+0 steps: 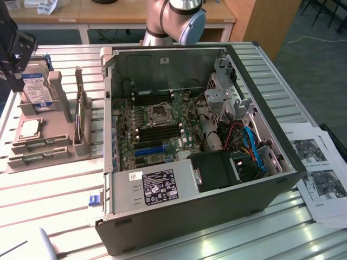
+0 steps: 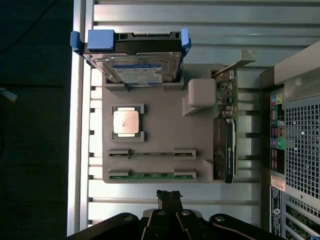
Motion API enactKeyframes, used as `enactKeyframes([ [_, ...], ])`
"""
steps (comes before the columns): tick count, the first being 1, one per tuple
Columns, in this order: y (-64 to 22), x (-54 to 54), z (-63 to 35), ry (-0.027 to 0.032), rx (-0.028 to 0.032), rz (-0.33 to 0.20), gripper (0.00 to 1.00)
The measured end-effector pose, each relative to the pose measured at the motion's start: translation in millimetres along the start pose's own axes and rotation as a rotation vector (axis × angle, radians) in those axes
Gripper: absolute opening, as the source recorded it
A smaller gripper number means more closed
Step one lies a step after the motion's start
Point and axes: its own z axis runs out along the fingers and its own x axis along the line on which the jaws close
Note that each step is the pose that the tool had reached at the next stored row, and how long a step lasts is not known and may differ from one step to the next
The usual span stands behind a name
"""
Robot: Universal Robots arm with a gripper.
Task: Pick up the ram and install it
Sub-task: 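Reach for the ram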
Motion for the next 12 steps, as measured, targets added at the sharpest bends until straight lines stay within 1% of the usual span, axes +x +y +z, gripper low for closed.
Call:
enactKeyframes([
  [12, -0.2, -0.2, 5.6, 0.0, 0.0, 0.0, 0.1],
])
